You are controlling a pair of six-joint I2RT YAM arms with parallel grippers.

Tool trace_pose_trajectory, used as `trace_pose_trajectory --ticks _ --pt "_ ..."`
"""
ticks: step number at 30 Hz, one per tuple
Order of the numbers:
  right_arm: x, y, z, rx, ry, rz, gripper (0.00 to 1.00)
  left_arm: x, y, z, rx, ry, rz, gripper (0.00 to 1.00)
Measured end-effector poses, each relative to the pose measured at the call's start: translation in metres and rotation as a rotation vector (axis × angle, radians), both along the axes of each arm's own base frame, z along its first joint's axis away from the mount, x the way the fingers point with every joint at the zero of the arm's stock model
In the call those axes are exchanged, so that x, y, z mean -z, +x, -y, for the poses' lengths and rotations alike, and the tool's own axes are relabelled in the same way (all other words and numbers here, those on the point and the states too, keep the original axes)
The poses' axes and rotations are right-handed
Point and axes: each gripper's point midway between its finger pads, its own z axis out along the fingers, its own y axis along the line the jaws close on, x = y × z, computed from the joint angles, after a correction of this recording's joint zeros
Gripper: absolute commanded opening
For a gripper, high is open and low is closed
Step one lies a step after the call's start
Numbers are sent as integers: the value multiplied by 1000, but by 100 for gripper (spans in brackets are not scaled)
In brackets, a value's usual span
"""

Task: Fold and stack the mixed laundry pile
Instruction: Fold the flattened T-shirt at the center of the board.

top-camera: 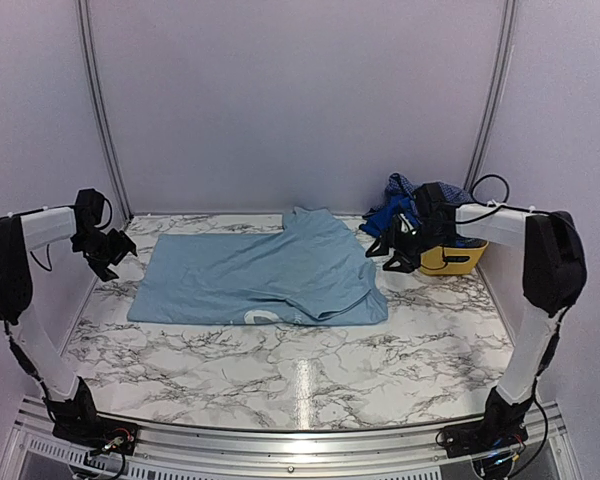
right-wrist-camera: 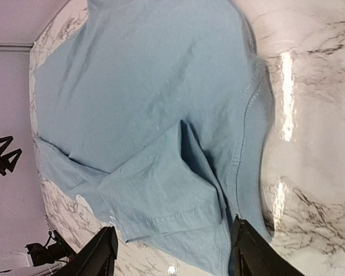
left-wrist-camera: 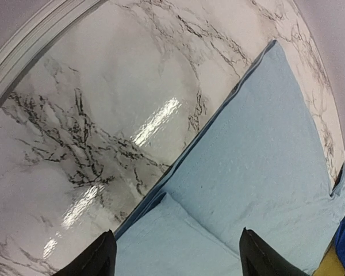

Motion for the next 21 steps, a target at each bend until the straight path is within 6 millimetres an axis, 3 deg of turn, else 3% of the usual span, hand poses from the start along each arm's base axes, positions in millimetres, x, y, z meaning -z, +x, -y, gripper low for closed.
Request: trace_pose_trajectory --ticks 3,6,12,17,21 --pt "-25 -17 14 2 11 55 63 -14 -18 -4 -6 -3 32 77" --pt "-32 -45 16 -26 29 80 60 -9 -43 0 -5 -23 17 75" --pt "9 -88 27 -54 -14 -2 55 24 -95 13 6 -64 -81 63" --pt "19 -90 23 -104 -61 23 49 41 -120 18 1 -88 -136 59" --pt "39 -90 12 -185 -119 24 48 52 -132 22 -12 -108 -175 54"
